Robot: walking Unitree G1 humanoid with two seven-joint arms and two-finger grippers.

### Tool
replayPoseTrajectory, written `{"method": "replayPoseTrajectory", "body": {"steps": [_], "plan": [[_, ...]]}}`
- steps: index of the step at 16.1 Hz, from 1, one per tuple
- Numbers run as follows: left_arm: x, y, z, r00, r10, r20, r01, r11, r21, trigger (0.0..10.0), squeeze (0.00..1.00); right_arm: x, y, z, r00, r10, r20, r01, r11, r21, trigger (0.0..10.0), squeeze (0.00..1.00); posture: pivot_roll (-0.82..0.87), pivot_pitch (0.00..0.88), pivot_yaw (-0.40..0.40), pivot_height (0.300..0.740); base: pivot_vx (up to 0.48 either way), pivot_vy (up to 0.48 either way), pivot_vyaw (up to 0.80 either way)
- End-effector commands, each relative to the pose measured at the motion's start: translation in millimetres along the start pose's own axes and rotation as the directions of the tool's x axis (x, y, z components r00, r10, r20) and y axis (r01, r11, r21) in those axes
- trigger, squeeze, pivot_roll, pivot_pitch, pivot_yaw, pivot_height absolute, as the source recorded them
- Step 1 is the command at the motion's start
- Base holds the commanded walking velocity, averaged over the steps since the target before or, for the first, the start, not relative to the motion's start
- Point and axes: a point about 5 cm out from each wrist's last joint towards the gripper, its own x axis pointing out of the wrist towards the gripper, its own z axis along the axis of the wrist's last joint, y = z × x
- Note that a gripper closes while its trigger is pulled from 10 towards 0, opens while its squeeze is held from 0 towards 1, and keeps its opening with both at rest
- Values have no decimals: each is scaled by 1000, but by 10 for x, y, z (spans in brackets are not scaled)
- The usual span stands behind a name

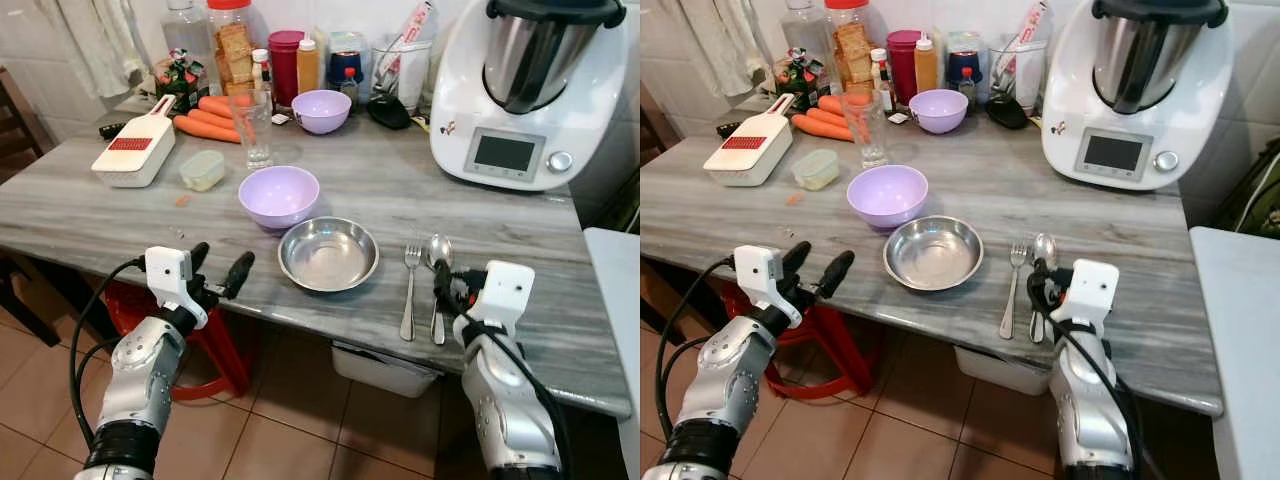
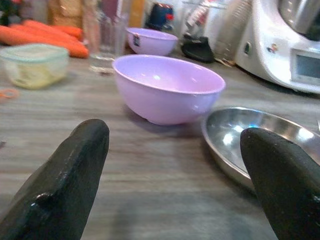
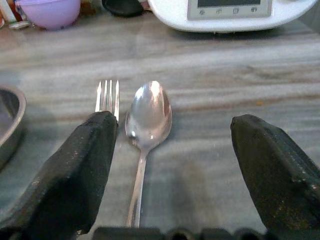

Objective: Setting the table

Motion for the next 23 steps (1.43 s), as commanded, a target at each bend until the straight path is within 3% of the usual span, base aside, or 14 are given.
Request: {"method": "replayPoseTrajectory", "body": {"steps": [1, 2, 6, 8, 13, 17, 23], "plan": [[-28, 35, 61, 998, 50, 31, -51, 998, 40, 10000, 0, -41, 11, 88, 999, 7, 47, -7, 1000, -3, 10000, 412, -41, 0, 11, 740, 0, 0, 0], [-40, 35, 66, 996, 76, 35, -78, 996, 53, 10000, 0, -71, 5, 122, 998, 6, 68, -5, 1000, -3, 10000, 16, -41, 0, 9, 740, 0, 0, 0], [-79, -50, -106, 980, 195, -32, -191, 976, 102, 10000, 0, -200, -61, 156, 996, 20, 92, -19, 1000, -14, 10000, 0, -50, 0, 12, 740, 0, 0, 0], [-48, -80, -105, 979, 201, -38, -197, 977, 82, 10000, 0, -216, -130, 120, 998, -4, 60, 4, 1000, -9, 10000, 0, -56, 0, 17, 740, 0, 0, -378], [1, -41, -80, 972, 230, -45, -226, 970, 92, 10000, 0, -225, -114, 137, 998, 7, 63, -7, 1000, -14, 10000, 0, -61, 0, 15, 740, 0, 0, -731], [21, -59, -90, 971, 231, -57, -226, 970, 93, 10000, 0, -230, -100, 139, 998, 13, 65, -12, 1000, -13, 10000, 0, -66, 0, 18, 740, 0, 0, 0], [41, -54, -75, 972, 226, -65, -219, 970, 101, 10000, 0, -218, -78, 136, 998, 16, 66, -15, 1000, -10, 10000, 0, -65, 0, 21, 740, -279, 0, 0]]}}
